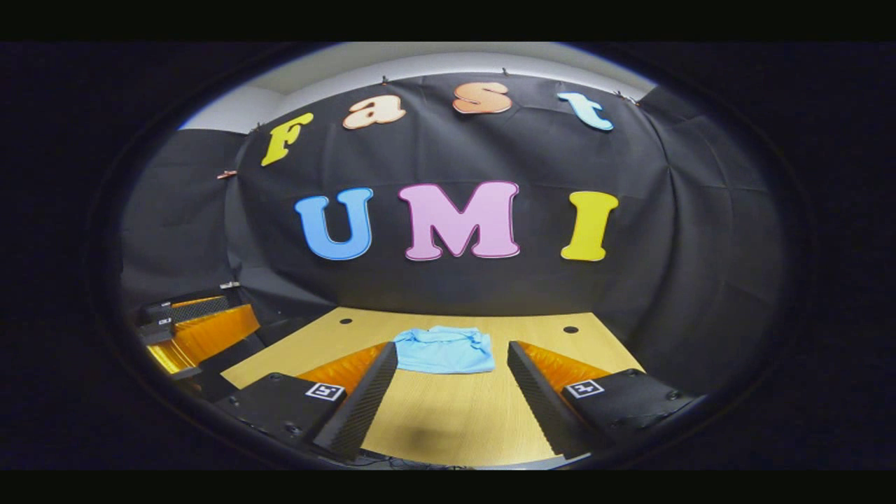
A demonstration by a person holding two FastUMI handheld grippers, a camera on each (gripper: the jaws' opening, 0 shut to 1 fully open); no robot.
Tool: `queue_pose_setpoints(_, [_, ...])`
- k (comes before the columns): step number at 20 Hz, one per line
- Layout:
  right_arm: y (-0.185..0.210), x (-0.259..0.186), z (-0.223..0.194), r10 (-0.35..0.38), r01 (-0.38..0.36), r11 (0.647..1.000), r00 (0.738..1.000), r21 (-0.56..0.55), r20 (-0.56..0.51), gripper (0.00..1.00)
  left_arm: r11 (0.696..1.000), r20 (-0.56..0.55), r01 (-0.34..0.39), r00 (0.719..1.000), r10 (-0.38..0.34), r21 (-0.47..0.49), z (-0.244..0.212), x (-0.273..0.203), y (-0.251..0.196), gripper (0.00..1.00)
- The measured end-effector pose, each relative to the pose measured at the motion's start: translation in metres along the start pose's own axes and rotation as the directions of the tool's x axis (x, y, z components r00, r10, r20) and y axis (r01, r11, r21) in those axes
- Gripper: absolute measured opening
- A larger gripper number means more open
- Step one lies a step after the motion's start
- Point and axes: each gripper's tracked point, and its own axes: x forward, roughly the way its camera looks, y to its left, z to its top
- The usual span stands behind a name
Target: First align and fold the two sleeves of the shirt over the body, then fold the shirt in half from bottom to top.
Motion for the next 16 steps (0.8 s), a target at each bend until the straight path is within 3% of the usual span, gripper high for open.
queue_pose_setpoints(5, [0.027, -0.016, -0.006, 0.065, -0.063, 0.997, 0.997, -0.049, 0.03, 0.98, 0.999, 0.002, 0.032, 0.999, -0.032, 0.019, -0.008, -0.029, -0.012, 0.98])
queue_pose_setpoints(6, [0.031, -0.019, -0.005, 0.071, -0.069, 0.996, 0.997, -0.051, 0.036, 0.98, 0.999, -0.003, 0.039, 0.999, -0.038, 0.014, -0.01, -0.031, -0.014, 0.93])
queue_pose_setpoints(7, [0.034, -0.021, -0.004, 0.077, -0.075, 0.996, 0.996, -0.047, 0.04, 0.98, 0.999, -0.004, 0.038, 0.999, -0.038, 0.011, -0.01, -0.033, -0.014, 0.97])
queue_pose_setpoints(13, [0.044, -0.02, 0.004, 0.091, -0.089, 0.995, 0.994, -0.043, 0.062, 0.98, 1.0, 0.0, 0.011, 1.0, -0.011, 0.002, -0.011, -0.036, 0.002, 0.97])
queue_pose_setpoints(14, [0.044, -0.018, 0.004, 0.088, -0.086, 0.995, 0.994, -0.04, 0.06, 0.98, 1.0, -0.001, 0.01, 1.0, -0.01, -0.006, -0.011, -0.034, 0.002, 0.92])
queue_pose_setpoints(16, [0.046, -0.017, 0.005, 0.084, -0.082, 0.996, 0.995, -0.025, 0.061, 0.98, 1.0, -0.007, 0.008, 1.0, -0.008, -0.018, -0.012, -0.035, 0.004, 0.97])
